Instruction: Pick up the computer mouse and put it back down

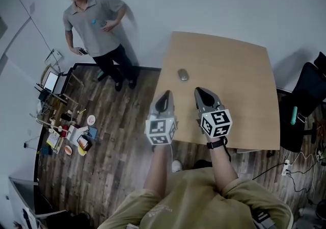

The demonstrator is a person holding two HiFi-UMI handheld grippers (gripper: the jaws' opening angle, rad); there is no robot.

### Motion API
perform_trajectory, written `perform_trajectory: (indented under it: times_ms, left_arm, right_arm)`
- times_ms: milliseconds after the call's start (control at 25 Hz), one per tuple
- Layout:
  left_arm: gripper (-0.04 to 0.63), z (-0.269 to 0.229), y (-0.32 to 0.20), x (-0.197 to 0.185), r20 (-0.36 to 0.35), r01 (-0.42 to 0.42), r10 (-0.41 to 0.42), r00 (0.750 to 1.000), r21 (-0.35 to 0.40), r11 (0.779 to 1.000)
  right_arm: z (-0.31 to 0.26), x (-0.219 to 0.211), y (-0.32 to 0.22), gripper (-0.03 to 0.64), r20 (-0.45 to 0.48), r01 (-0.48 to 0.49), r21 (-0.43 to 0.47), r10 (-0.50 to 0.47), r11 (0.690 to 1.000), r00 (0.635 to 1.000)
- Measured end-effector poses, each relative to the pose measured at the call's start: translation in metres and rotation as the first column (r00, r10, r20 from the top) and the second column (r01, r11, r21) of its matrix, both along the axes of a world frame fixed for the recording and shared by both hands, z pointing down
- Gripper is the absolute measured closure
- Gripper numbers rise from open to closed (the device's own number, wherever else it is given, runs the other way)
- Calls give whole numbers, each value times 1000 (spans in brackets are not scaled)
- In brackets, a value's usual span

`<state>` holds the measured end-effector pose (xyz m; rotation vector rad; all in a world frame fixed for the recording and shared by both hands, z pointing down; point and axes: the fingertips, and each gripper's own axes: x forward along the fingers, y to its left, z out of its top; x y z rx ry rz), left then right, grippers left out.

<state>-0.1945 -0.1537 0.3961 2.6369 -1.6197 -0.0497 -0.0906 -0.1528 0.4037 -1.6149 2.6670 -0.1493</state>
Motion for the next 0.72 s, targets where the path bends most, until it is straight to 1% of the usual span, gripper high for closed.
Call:
perform_trajectory:
  times_ms: [160,320,520,720]
  left_arm:
    - [594,17,-12,-7,-22,-19,19,1000,-28,999]
    - [594,32,-31,-1,-29,-33,31,999,-53,998]
    - [594,50,-64,-1,-18,-20,18,1000,-95,995]
    - [594,65,-95,9,-18,0,-3,1000,-128,992]
  right_arm:
    - [17,-11,-10,612,-19,-1,-32,1,999,1000]
    - [33,-9,-30,612,-28,2,-64,-4,998,1000]
    - [48,-7,-64,612,-13,10,-98,-11,995,1000]
    - [69,3,-96,612,-6,36,-150,-37,988,999]
